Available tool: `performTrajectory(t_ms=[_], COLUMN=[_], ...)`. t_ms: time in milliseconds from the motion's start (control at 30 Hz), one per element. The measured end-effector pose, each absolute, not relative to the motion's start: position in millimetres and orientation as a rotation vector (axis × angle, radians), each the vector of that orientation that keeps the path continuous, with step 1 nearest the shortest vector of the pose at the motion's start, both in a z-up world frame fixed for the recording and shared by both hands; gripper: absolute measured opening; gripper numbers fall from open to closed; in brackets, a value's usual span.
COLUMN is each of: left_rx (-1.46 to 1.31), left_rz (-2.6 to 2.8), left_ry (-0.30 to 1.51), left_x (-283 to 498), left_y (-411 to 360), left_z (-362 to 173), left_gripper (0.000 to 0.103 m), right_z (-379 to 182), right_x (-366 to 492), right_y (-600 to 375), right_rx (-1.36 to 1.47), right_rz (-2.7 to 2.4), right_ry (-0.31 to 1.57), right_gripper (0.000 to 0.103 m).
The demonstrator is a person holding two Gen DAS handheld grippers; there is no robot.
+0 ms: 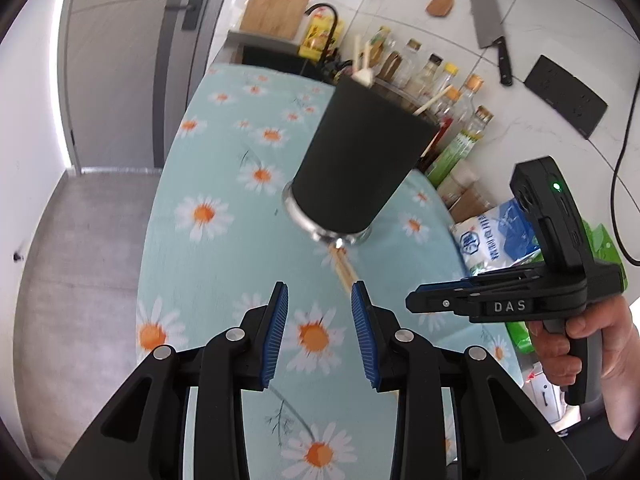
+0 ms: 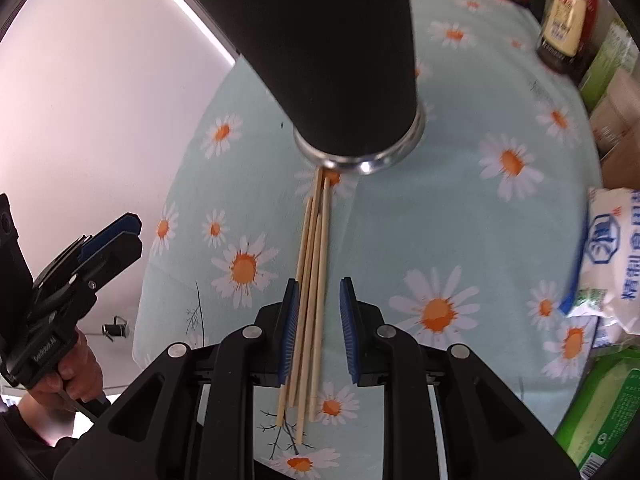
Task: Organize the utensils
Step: 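Move both tools back down to the remaining chopsticks beside the holder, then close right gripper on one wooden chopstick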
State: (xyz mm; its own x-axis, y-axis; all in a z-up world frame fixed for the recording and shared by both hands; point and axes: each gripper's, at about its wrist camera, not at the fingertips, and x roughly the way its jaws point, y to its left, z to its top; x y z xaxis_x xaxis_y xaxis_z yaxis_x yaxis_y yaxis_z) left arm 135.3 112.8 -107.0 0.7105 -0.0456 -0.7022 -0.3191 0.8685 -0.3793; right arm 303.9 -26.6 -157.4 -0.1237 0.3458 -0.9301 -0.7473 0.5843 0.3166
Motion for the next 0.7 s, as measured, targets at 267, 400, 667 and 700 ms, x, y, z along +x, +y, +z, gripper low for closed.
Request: performTrajectory(t_ms=[267, 400, 667, 700], left_rx=[-0.514, -0.519, -0.543, -0.543], left_rz=[0.196, 0.192, 0.193, 0.190], left_ry=[0.813, 0.831, 0.847, 0.849], left_x=[117, 111, 107, 108], left_y=[117, 117, 129, 130], left_z=[-129, -137, -142, -142], left_gripper=[0.032, 0.032, 0.032, 0.032], right_z=[-182, -186, -191, -191], right_x=[305, 301, 298, 299], right_y=[-3, 8, 11, 10], right_rx=[-0.469, -0.521, -0.559, -0.561], right_rz=[0.914, 0.888, 0.855, 0.852], right_ry=[1.491, 1.496, 1.524, 1.523], right_gripper=[0.022, 0.018, 0.013, 0.013])
